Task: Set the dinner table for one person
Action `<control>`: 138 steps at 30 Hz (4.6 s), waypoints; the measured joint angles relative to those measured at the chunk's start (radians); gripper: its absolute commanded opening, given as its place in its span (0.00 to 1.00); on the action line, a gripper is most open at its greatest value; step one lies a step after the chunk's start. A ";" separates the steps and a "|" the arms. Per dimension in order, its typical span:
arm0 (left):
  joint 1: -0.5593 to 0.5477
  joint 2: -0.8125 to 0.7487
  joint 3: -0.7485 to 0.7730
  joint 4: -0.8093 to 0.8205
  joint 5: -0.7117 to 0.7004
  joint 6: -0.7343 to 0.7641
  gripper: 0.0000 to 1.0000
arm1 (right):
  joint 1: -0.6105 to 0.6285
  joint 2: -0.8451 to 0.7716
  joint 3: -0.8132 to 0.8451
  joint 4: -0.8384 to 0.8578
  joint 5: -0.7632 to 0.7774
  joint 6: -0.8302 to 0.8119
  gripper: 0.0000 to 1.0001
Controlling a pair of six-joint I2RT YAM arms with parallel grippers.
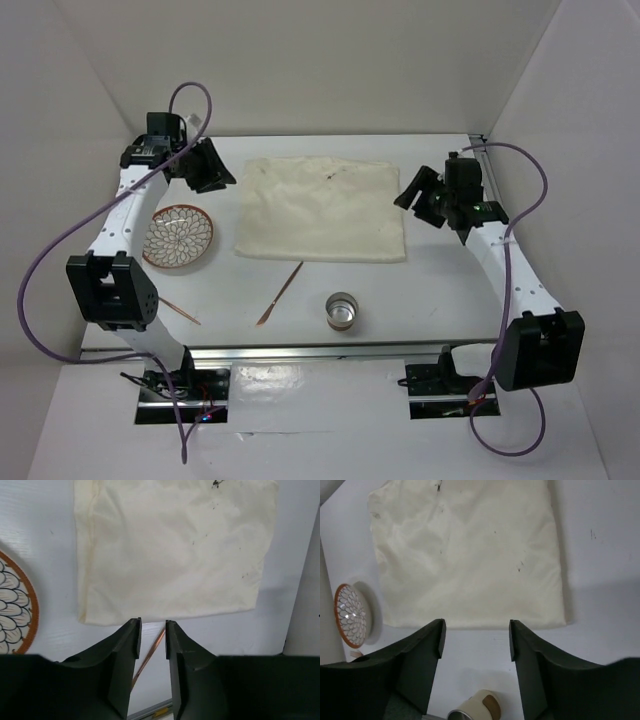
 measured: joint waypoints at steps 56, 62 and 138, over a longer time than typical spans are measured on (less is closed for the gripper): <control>-0.187 0.152 -0.478 0.153 -0.315 -0.065 0.00 | 0.036 0.414 -0.174 0.073 -0.103 -0.015 0.00; -0.187 0.127 -0.512 0.165 -0.307 -0.065 0.00 | 0.041 0.389 -0.199 0.065 -0.087 -0.016 0.00; -0.025 0.042 -0.642 0.135 -0.205 -0.146 0.05 | -0.076 -0.068 -0.613 0.254 -0.095 0.254 0.00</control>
